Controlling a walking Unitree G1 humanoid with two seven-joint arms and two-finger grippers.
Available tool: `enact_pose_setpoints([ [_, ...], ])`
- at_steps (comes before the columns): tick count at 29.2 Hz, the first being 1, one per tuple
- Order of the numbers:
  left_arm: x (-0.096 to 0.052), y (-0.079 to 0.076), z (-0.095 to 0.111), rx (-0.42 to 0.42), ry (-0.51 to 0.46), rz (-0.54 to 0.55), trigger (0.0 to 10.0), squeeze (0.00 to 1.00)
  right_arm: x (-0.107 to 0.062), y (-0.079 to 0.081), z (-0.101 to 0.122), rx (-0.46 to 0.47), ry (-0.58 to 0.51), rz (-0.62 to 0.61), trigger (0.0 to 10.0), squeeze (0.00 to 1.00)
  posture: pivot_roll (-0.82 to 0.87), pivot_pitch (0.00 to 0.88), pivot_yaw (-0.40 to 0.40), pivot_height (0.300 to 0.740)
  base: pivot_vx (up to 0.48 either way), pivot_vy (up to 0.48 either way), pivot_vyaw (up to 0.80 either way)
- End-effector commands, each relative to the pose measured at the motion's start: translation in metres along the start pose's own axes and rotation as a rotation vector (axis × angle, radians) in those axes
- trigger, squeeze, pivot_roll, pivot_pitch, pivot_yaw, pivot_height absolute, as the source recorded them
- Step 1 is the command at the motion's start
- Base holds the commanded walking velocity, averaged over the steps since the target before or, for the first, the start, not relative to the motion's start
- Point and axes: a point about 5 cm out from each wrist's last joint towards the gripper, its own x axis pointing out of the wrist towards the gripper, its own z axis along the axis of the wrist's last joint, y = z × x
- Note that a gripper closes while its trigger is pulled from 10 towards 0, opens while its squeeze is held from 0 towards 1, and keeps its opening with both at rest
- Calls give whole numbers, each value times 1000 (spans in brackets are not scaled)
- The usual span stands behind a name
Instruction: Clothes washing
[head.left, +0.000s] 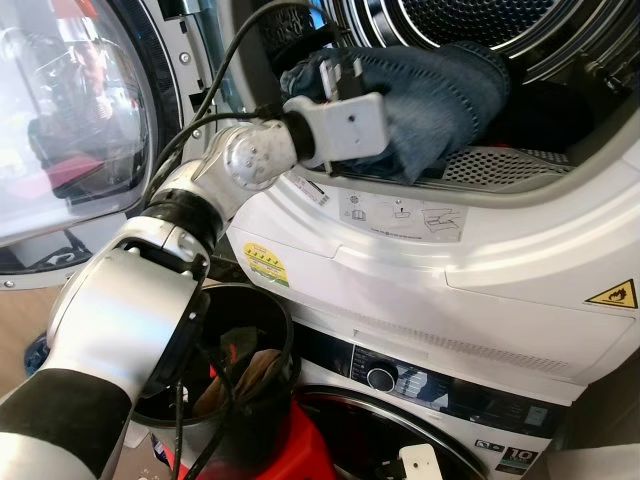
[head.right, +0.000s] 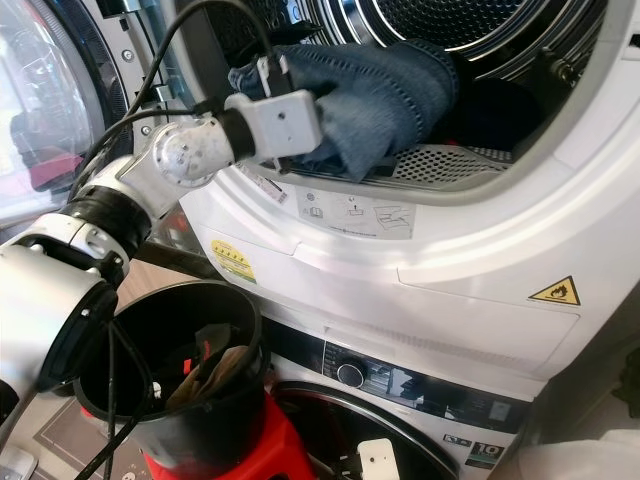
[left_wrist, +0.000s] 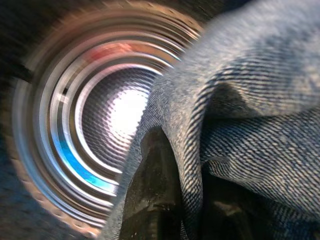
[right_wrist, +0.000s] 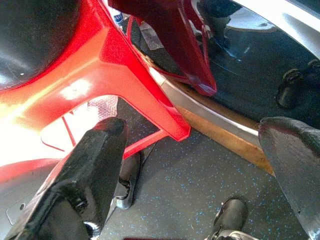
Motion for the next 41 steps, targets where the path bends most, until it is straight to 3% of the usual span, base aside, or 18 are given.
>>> enact_pose_setpoints([
  [1, 7, 13, 15, 36, -90, 98, 10000, 0, 0, 5, 0, 17, -14, 2, 10000, 0, -80, 17, 153, 740, 0, 0, 0],
  [5, 10, 10, 19, 40, -112, 140, 10000, 0, 0, 6, -2, 23, -14, -2, 10000, 0, -83, 21, 156, 740, 0, 0, 0],
  [7, 12, -5, 14, 21, -58, 74, 10000, 0, -1, 8, -5, 25, -11, -3, 10000, 0, -91, 24, 162, 740, 0, 0, 0],
  [8, 13, -15, 9, -38, -7, 8, 10000, 0, -1, 8, -5, 26, -10, -5, 10000, 0, -93, 23, 163, 740, 0, 0, 0],
  [11, 11, -23, 3, -82, 40, -44, 10000, 0, -1, 8, -6, 28, -10, -6, 10000, 0, -92, 23, 164, 740, 0, 0, 0],
  [12, 10, -23, -2, -179, 78, -36, 10000, 24, -1, 8, -6, 28, -10, -7, 10000, 0, -94, 23, 164, 740, 0, 0, 0],
  [13, 9, -19, -6, -285, 106, -8, 10000, 384, -1, 7, -6, 27, -9, -8, 10000, 0, -93, 21, 163, 740, 0, 0, 0],
  [14, 9, -17, -7, -301, 108, 4, 10000, 957, -1, 7, -6, 27, -9, -8, 10000, 0, -93, 21, 163, 740, 0, 0, 0],
  [15, 9, -16, -7, -306, 108, 10, 10000, 1000, -1, 7, -6, 27, -9, -8, 10000, 0, -92, 21, 163, 740, 0, 0, 0],
  [17, 8, -8, -6, -322, 88, 36, 10000, 1000, -1, 6, -6, 25, -9, -9, 10000, 0, -90, 18, 162, 740, 0, 0, 0],
  [21, 11, 5, 0, -261, 58, 59, 10000, 1000, -1, 6, -5, 24, -11, -9, 10000, 0, -88, 15, 160, 740, 0, 0, 0],
  [24, 14, 12, 4, -264, 33, 59, 10000, 1000, -1, 5, -3, 23, -13, -8, 10000, 0, -83, 13, 157, 740, 0, 0, 0],
  [41, 13, 3, 7, -123, 31, -121, 10000, 1000, 0, 6, -1, 24, -15, -4, 10000, 0, -76, 15, 162, 740, 0, 0, 0],
])
